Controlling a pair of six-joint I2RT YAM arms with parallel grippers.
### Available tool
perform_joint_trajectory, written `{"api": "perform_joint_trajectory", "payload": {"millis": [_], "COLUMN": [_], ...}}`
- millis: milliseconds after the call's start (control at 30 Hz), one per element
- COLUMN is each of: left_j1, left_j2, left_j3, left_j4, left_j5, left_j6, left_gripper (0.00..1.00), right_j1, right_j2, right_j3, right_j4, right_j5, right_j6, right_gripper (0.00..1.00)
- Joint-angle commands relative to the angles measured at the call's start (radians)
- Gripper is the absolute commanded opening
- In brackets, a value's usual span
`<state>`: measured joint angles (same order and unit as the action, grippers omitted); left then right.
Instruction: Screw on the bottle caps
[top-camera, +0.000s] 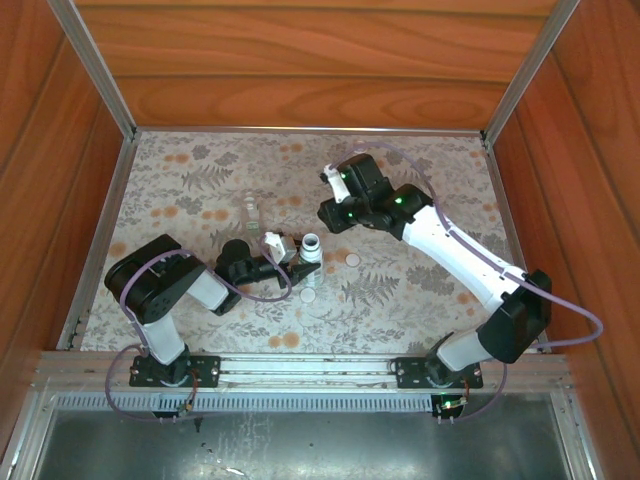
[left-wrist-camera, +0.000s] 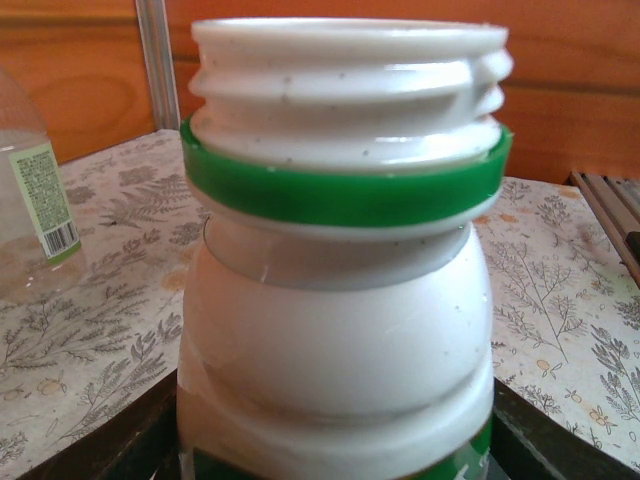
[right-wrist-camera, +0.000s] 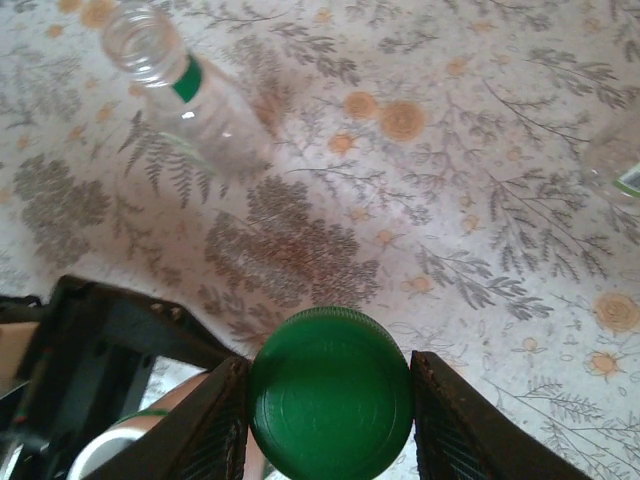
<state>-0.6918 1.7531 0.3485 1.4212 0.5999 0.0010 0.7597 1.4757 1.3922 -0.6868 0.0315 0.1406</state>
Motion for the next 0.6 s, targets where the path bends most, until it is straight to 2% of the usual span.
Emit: {"api": "perform_joint_trajectory", "payload": {"millis": [0, 567], "left_j1": [0.005, 0.005], "left_j2": [0.016, 0.023], "left_j3": [0.001, 0.006], "left_j4": [-0.006, -0.005], "left_j5": [0.01, 0.02], "left_j6": [0.005, 0.005], "left_gripper": [0.59, 0.59], "right_j1": [0.034, 0.145], "right_j2": [-0.006, 0.073], "right_j3": [0.047, 0.147], "right_j4": [-0.087, -0.234], "right_j5": [-0.022, -0.02], "right_j6": [-0.023, -0.098], "right_gripper": [0.43, 0.44]}}
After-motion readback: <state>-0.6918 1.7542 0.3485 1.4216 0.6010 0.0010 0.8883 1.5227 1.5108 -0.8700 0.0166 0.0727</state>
